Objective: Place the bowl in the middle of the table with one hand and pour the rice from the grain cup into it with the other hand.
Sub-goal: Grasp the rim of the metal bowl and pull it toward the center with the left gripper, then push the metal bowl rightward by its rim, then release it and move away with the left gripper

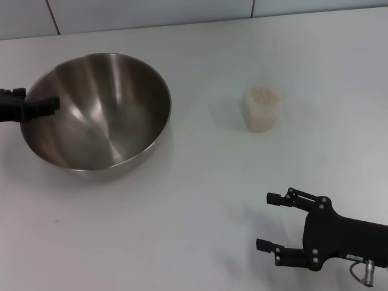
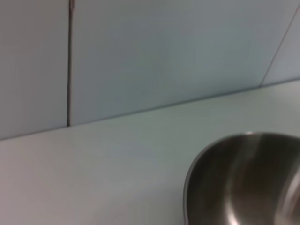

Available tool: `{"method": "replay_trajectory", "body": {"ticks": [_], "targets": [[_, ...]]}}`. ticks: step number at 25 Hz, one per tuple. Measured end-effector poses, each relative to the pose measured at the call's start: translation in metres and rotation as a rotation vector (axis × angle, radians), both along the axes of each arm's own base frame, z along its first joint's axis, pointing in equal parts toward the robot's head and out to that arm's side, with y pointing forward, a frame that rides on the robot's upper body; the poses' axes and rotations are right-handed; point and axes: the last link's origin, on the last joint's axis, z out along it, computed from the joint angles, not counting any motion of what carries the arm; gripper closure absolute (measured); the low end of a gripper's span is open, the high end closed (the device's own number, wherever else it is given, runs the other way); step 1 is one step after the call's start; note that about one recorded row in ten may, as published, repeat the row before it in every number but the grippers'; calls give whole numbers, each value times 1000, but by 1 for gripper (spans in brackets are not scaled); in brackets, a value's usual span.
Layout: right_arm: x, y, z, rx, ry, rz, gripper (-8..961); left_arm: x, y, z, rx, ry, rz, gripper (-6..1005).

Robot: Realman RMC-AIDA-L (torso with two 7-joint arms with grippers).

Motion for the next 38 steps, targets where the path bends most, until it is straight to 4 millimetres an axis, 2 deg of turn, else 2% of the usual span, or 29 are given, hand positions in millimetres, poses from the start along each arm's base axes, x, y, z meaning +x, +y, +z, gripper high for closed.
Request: {"method": "replay_trajectory", "body": {"ticks": [13,19,24,30,38], "targets": [[0,0,0,0,-1,-1,135,-1,4,-12,-45,20,22,176],[1,0,0,0,-4,-1,135,-2,7,-17,-69,37,33,387],[2,0,0,1,-9,-6,135,2,10,-15,-62,40,22,629],[3,0,-1,0,-11,-12,135,7,13,-17,-75,37,9,828],[3,0,-2,-9,-20,-8,136,19,17,-17,-103,0,12,948]]}}
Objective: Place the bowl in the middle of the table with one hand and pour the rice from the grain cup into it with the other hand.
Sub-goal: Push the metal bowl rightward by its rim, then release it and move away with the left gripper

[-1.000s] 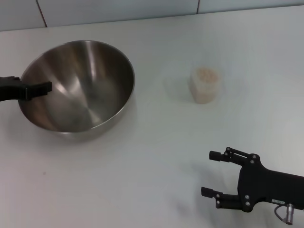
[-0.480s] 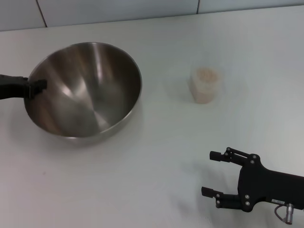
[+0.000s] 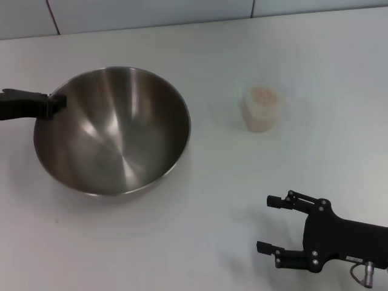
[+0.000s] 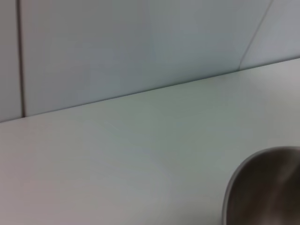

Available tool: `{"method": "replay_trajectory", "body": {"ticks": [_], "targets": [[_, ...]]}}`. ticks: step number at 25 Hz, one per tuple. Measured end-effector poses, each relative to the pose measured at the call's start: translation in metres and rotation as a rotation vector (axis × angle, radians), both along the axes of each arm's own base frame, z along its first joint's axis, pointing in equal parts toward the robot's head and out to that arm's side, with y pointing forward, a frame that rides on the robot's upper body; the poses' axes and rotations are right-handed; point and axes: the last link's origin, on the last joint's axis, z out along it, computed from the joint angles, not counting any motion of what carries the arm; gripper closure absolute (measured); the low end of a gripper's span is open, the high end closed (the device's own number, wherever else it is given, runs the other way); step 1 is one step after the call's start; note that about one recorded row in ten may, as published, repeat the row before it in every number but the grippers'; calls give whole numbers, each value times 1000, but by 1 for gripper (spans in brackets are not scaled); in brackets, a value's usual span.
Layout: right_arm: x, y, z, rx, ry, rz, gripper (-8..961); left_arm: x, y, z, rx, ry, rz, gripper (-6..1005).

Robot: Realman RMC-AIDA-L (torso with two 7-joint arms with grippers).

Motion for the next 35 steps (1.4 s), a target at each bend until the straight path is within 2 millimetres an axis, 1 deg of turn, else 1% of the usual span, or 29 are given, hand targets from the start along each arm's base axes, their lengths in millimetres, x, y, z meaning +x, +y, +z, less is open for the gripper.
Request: {"method": "replay_trajectory", "body": {"ticks": [2,3,4,6,8,11,14,17,18,20,21,22,26,30,33,35], "targets": [[1,0,0,1,-4,-3,136,9,4,0,-22,-18,-3,959],[1,0,0,1,-4,-3,136,9,4,0,-22,-18,-3,964],[1,0,-1,1,-5,-4,136,18,8,2,-38,-36,-13,969],[1,0,-1,1,-5,-4,136,21,10,3,-44,-44,-17,969],[1,0,-1,1,-5,-4,136,37,20,2,-82,-76,-44,968],[0,0,-1,1,-4,-4,136,42,23,0,-98,-80,-52,968],[0,0,-1,1,-4,-4,136,56,29,-11,-127,-84,-85,968],[0,0,-1,1,-4,-3,136,67,33,-28,-148,-64,-115,968],[0,0,-1,1,-4,-3,136,67,33,-28,-148,-64,-115,968],[0,1,-1,1,-3,-1,136,69,35,-41,-160,-34,-116,967],[0,1,-1,1,-3,-1,136,69,35,-41,-160,-34,-116,967],[-1,1,-1,1,-3,0,136,69,36,-46,-162,-20,-118,967],[-1,1,-1,1,-3,1,136,68,36,-49,-162,-7,-121,967],[-2,3,-1,1,-3,5,137,62,35,-50,-153,0,-118,967],[-2,3,-1,2,-4,6,137,61,35,-50,-147,2,-121,916],[-2,3,-1,2,-4,6,137,60,34,-51,-140,10,-164,883]]}}
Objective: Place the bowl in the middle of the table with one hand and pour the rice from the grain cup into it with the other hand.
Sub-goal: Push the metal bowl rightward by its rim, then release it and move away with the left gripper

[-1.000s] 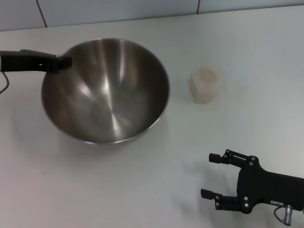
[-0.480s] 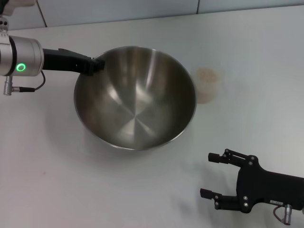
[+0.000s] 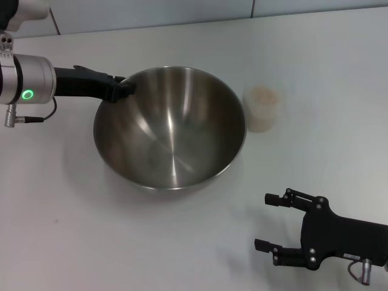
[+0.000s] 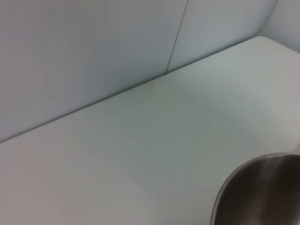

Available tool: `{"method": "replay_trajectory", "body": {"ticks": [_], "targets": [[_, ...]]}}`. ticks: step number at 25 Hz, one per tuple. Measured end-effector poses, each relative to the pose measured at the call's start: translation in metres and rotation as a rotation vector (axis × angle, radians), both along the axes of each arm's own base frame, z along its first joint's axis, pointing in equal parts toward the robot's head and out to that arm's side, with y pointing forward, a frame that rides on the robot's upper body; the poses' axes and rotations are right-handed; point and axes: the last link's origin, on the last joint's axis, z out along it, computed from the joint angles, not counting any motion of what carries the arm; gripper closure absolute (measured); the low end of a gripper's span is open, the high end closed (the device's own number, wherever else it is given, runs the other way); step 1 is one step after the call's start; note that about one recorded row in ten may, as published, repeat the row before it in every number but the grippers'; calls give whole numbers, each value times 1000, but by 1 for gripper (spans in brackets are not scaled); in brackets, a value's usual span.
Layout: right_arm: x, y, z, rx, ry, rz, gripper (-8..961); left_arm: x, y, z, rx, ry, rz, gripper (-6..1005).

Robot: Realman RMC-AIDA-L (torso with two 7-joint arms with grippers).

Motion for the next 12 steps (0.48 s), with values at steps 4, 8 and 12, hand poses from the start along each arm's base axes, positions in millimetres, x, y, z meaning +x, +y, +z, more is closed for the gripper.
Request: {"method": "replay_trajectory", "body": {"ticks": [4,8,12], "targets": [[1,-1,1,7,2,-8,137,1,-3,3,2,-20,-33,781],[3,0,3,30,11,-28,137,-2,-26,23,-20,-65,-165,604],[16,5,19,181,36,-152,137,-18,-60,41,-19,-95,-282,512]]}}
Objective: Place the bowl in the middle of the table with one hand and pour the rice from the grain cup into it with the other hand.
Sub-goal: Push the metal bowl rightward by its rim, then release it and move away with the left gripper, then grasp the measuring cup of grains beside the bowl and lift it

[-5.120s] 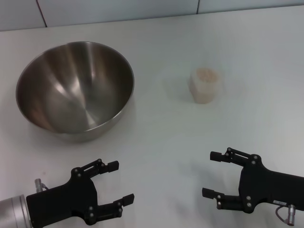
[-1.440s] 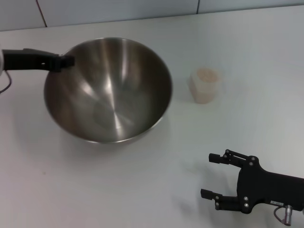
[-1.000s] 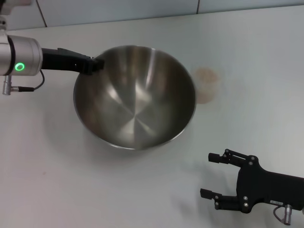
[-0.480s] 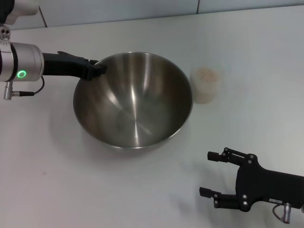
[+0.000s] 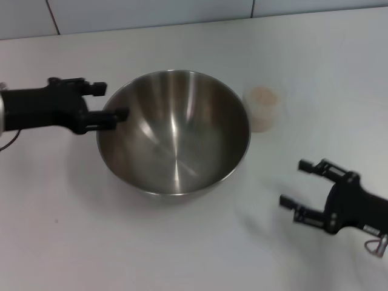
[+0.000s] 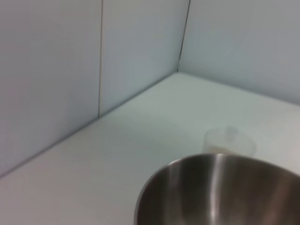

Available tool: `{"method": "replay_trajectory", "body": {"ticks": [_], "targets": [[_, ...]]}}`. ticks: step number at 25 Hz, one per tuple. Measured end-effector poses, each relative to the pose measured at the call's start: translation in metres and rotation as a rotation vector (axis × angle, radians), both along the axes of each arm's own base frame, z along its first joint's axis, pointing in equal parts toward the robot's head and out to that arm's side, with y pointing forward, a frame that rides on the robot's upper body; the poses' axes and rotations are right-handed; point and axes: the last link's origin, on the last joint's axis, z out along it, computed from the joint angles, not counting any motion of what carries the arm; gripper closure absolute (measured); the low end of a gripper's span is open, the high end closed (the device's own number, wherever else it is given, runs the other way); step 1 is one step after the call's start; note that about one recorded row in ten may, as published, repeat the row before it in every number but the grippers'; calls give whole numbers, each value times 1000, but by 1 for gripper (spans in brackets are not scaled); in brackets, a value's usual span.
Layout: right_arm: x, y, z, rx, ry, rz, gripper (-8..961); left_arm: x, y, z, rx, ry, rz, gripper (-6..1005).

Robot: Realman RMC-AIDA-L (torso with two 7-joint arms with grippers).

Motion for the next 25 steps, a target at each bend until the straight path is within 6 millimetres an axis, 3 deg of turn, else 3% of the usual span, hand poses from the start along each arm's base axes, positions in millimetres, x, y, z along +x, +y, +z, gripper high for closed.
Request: {"method": "replay_trajectory", "body": {"ticks": [1,4,6,10,16,17,25], "targets": [[7,3,7,77,11,-61,137,-8,-13,10,34,-38,-17,489],[13,8,13,140,19,-117,137,-11,-18,13,46,-50,-26,420],[15,11,15,168,24,-143,137,-19,-32,19,55,-64,-50,374],[28,32,24,316,33,-281,137,-31,-53,18,21,-64,-83,137],[29,56,19,340,-14,-330,138,-37,-62,15,5,-66,-80,137],[25,67,16,333,-24,-333,138,-38,-63,14,3,-67,-79,137],[11,93,10,318,-32,-309,138,-37,-63,14,-1,-68,-79,137]]}}
